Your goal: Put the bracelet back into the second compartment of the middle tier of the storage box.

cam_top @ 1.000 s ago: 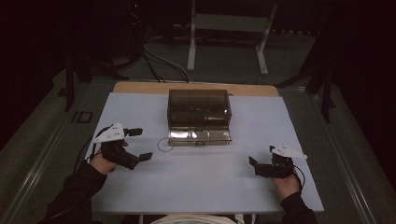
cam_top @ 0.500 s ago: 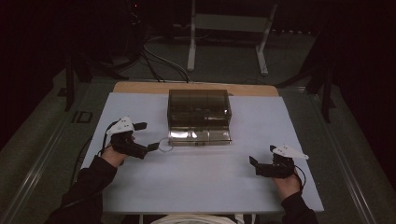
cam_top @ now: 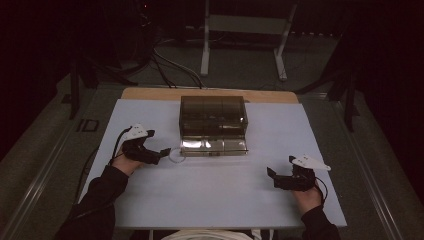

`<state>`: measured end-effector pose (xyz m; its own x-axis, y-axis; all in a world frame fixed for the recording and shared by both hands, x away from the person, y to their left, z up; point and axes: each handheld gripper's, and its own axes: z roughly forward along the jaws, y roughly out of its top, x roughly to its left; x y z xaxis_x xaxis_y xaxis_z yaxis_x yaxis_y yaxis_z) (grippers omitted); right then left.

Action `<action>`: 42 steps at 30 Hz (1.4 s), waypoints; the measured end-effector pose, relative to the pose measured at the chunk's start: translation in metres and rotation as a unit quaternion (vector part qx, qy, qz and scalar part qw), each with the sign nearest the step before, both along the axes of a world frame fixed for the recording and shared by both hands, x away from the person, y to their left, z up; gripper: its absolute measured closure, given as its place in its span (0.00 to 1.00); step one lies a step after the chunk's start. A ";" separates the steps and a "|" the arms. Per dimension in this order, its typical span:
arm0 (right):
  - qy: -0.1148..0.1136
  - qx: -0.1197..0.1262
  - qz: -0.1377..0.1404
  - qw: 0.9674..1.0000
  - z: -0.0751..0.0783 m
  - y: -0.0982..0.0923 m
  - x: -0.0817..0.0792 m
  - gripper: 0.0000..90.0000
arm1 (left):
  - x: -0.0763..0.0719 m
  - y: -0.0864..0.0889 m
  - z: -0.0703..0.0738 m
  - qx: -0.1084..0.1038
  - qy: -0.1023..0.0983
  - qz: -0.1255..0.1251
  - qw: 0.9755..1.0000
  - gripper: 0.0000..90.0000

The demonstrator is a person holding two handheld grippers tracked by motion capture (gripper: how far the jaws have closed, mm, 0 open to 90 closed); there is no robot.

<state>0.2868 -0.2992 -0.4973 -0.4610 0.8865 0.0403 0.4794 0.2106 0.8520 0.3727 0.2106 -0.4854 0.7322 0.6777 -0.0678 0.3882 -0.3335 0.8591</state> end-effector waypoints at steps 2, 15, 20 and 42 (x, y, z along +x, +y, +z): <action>0.001 0.002 0.000 1.000 0.000 0.000 0.000 0.02 | 0.002 -0.001 -0.002 0.009 0.018 0.009 1.000 0.01; 0.001 0.009 0.001 1.000 0.001 -0.001 0.000 0.02 | 0.015 -0.018 -0.019 0.056 0.090 0.051 0.993 0.01; 0.002 0.010 0.003 1.000 0.000 -0.001 0.000 0.02 | 0.018 -0.024 -0.023 0.067 0.114 0.049 0.990 0.01; 0.006 0.006 0.009 1.000 0.000 -0.001 0.000 0.02 | 0.019 -0.040 -0.031 0.136 0.097 0.033 0.985 0.74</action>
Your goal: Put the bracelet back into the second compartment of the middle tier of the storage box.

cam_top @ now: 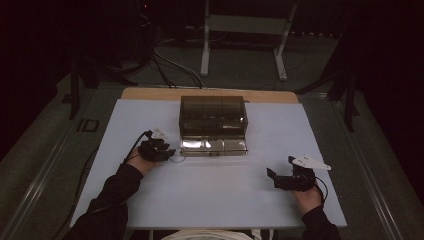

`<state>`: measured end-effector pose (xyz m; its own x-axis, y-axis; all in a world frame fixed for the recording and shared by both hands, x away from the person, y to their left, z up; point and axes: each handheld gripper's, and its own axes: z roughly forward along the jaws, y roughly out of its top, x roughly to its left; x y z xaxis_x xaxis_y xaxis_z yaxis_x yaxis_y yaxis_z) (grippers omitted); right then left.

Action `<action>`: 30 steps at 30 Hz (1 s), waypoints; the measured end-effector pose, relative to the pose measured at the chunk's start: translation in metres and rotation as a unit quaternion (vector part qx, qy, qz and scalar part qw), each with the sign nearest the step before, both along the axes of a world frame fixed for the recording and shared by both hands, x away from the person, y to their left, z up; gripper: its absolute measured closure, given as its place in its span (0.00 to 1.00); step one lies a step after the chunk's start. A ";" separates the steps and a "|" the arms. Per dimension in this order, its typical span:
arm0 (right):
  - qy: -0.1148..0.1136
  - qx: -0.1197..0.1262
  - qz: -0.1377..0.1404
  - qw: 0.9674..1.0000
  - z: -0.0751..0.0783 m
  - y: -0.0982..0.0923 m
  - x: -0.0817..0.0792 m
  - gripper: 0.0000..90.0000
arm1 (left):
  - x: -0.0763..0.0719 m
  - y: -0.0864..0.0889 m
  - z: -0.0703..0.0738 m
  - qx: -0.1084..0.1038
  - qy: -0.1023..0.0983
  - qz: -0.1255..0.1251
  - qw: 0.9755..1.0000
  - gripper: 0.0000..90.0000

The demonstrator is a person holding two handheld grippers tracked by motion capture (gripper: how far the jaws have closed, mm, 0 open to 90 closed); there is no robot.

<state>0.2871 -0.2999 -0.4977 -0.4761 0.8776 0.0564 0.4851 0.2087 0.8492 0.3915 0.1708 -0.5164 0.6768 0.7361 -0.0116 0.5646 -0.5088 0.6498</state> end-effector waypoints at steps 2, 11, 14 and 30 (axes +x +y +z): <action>0.000 0.001 0.000 1.000 0.000 0.000 0.000 0.02 | -0.002 -0.003 0.001 0.009 -0.004 -0.012 1.000 0.79; 0.000 0.000 0.001 1.000 0.000 0.000 0.000 0.02 | 0.001 -0.004 0.003 0.003 0.024 0.012 1.000 0.97; 0.000 0.001 0.000 1.000 0.000 0.000 0.000 0.02 | 0.001 -0.004 0.004 0.000 0.028 0.018 0.999 0.97; 0.000 0.003 -0.001 1.000 0.000 0.000 0.000 0.02 | -0.004 0.008 0.024 -0.019 0.012 0.027 0.999 0.97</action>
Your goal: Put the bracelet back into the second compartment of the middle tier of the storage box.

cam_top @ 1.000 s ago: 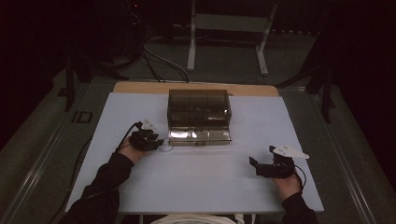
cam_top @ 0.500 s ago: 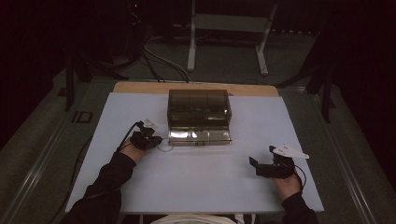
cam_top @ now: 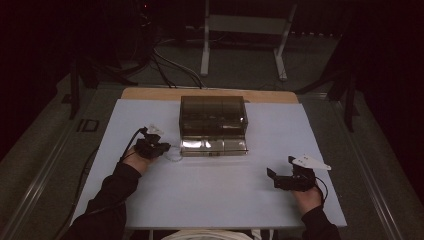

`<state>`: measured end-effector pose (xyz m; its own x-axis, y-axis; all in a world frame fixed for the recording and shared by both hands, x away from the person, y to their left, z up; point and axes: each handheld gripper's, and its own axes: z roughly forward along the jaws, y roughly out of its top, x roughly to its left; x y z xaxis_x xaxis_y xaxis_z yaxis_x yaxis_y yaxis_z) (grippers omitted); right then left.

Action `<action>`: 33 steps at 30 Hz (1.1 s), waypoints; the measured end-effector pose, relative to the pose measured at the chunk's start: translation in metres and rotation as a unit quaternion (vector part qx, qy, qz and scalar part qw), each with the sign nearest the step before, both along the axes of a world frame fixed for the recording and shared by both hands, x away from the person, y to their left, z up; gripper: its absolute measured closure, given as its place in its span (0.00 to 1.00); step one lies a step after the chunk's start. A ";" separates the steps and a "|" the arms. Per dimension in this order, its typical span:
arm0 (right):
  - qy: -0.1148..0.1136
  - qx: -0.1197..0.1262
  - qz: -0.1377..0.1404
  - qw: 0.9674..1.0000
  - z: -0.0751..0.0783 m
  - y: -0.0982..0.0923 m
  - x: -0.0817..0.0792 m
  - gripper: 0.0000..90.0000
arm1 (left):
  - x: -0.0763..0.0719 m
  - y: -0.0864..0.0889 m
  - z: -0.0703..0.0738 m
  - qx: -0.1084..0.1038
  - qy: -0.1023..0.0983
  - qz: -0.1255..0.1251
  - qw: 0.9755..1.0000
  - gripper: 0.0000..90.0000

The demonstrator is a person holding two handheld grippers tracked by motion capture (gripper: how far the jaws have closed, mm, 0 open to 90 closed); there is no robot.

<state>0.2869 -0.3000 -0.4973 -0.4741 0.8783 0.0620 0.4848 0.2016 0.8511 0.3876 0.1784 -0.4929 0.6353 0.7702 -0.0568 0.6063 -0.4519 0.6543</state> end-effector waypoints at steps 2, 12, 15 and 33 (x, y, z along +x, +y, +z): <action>0.000 0.001 0.000 1.000 0.000 0.000 0.000 0.02 | -0.001 0.000 0.002 -0.001 -0.002 -0.001 1.000 0.97; 0.000 0.000 0.001 1.000 0.000 0.000 0.000 0.02 | -0.007 0.001 0.018 -0.003 -0.014 -0.011 1.000 0.97; 0.000 -0.001 0.002 1.000 0.000 0.000 0.000 0.02 | -0.009 0.001 0.022 -0.002 -0.017 -0.013 1.000 0.97; 0.001 0.000 0.004 1.000 0.000 0.001 0.000 0.02 | -0.013 0.005 0.041 -0.015 -0.027 -0.021 0.999 0.97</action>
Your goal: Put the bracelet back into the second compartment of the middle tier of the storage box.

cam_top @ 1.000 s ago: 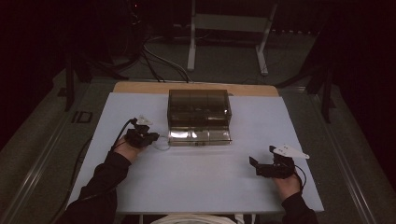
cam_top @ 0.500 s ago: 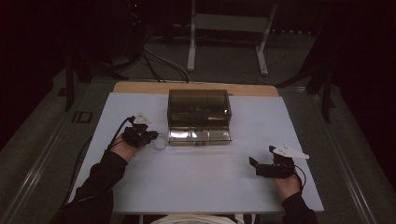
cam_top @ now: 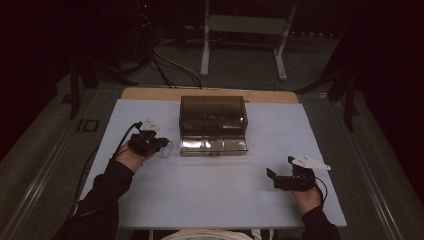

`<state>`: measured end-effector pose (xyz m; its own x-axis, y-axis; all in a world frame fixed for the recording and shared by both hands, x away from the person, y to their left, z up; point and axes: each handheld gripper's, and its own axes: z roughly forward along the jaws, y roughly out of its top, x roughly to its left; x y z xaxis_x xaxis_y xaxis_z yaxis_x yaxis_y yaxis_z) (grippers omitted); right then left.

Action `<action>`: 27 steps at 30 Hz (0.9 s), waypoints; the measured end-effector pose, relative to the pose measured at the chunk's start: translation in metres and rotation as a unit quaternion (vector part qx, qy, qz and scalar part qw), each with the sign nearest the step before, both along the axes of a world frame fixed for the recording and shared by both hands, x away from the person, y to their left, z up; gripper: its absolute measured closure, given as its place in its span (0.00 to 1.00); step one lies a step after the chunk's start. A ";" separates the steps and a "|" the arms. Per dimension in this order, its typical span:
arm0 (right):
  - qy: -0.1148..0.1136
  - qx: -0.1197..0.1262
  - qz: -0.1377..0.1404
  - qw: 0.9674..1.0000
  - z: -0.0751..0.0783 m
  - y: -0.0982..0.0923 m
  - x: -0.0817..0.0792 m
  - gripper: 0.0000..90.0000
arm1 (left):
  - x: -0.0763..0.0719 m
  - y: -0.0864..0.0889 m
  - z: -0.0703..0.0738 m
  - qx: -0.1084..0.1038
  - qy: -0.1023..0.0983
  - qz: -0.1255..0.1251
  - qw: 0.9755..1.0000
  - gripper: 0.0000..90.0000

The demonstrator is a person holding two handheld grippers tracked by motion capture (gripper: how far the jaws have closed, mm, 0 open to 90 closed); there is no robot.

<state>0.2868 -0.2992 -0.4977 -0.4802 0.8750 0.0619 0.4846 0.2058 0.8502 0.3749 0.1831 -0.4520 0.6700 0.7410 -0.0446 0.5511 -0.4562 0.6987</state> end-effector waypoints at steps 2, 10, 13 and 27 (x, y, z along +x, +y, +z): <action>0.000 0.000 -0.001 1.000 0.000 0.000 0.000 0.02 | -0.001 0.000 0.002 0.001 -0.005 0.001 1.000 0.97; -0.001 -0.001 -0.001 1.000 0.000 0.000 0.000 0.02 | -0.003 -0.002 0.017 0.002 -0.021 -0.008 1.000 0.97; -0.001 0.000 0.000 1.000 0.000 0.000 0.000 0.02 | -0.004 -0.003 0.021 0.000 -0.023 -0.012 1.000 0.97; -0.002 -0.003 0.000 1.000 0.000 0.000 0.000 0.02 | -0.009 -0.010 0.038 -0.005 -0.036 -0.037 0.999 0.97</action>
<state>0.2867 -0.2991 -0.4976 -0.4798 0.8756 0.0553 0.4816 0.2101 0.8508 0.3656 0.1726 -0.4142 0.7252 0.6885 -0.0015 0.4641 -0.4871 0.7398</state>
